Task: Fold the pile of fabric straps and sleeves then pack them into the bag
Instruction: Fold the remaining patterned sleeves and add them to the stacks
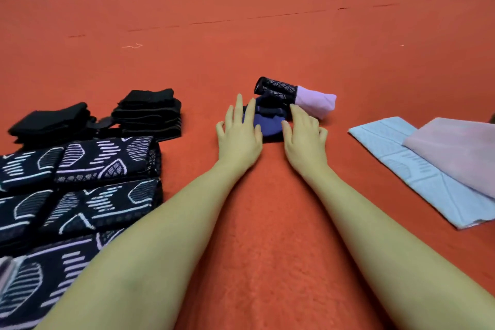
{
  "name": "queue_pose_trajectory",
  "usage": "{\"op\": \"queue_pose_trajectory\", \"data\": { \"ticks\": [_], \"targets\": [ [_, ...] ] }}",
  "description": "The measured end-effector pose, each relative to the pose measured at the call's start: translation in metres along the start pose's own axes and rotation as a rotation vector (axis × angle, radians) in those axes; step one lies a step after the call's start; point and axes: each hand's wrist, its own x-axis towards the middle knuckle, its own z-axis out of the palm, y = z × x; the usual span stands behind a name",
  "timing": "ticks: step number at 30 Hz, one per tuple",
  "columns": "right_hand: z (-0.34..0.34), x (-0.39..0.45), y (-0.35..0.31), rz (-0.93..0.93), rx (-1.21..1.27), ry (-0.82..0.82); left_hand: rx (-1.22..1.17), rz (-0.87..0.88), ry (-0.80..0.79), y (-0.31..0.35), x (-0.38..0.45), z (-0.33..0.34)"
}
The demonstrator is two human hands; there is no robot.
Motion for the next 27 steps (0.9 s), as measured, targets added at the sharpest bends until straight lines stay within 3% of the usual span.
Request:
{"op": "queue_pose_trajectory", "data": {
  "ticks": [5, 12, 16, 23, 27],
  "targets": [
    [0.014, 0.016, 0.004, -0.150, -0.059, -0.095, 0.123, 0.036, -0.028, -0.003, 0.015, 0.019],
    [0.010, 0.010, 0.005, -0.167, 0.051, 0.035, 0.134, 0.188, 0.346, -0.006, 0.007, 0.026],
    [-0.002, -0.011, 0.000, -0.221, 0.001, 0.184, 0.040, 0.265, 0.303, -0.004, -0.008, 0.012],
    [-0.032, -0.081, -0.013, -0.232, 0.034, 0.217, -0.097, 0.208, 0.301, 0.004, -0.083, -0.013],
    [-0.053, -0.129, -0.022, -0.183, 0.176, 0.259, -0.243, 0.212, 0.351, 0.015, -0.130, -0.028]
  ]
}}
